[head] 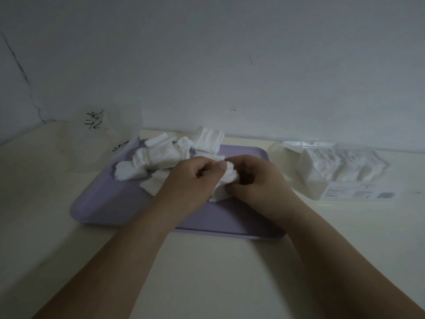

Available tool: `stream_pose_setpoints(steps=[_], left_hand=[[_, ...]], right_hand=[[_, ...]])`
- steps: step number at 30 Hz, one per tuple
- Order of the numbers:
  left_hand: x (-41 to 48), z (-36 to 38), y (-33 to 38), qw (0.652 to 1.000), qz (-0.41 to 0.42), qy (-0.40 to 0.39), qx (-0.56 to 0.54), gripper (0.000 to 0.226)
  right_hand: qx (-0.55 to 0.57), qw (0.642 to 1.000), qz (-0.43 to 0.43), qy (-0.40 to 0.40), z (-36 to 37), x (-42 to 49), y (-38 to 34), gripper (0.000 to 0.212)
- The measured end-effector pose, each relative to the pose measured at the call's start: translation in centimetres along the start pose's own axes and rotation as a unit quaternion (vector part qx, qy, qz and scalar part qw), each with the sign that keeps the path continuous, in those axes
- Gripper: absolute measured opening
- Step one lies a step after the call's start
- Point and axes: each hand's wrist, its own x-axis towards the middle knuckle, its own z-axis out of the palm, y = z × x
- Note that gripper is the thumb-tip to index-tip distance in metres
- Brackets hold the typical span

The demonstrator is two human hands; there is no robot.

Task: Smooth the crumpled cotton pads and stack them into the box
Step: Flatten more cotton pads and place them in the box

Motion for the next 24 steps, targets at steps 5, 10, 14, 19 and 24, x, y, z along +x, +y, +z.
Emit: stream_pose_setpoints(steps=[5, 10, 14, 19, 24], left_hand=[[0.4, 0.3, -0.8, 1.000, 0.005, 0.017, 0.025, 0.024], [0.5, 0.3, -1.1, 0.997, 0.049, -0.012, 0.058, 0.022], [0.0, -0.5, -0.2, 0.991, 0.067, 0.031, 0.108, 0.024], [0.2, -5.4, -0.2, 0.944, 0.030, 0.118, 0.307, 0.015], [-1.8, -6.3, -1.6, 0.928, -0.032, 0.040, 0.369, 0.032]], right_hand=[[-0.074, 0.997, -0.026, -0.026, -0.1, -0.4, -0.6, 0.067], [-0.093, 0.995, -0.021, -0.041, 0.0, 0.0, -0.4, 0.052], [-0.096, 0.995, -0.018, -0.009, 0.3, 0.2, -0.7, 0.037], [0.017, 0.999, 0.020, 0.037, 0.6, 0.0, -0.7, 0.018], [0.040, 0.997, 0.045, 0.052, 0.6, -0.2, -0.8, 0.018]])
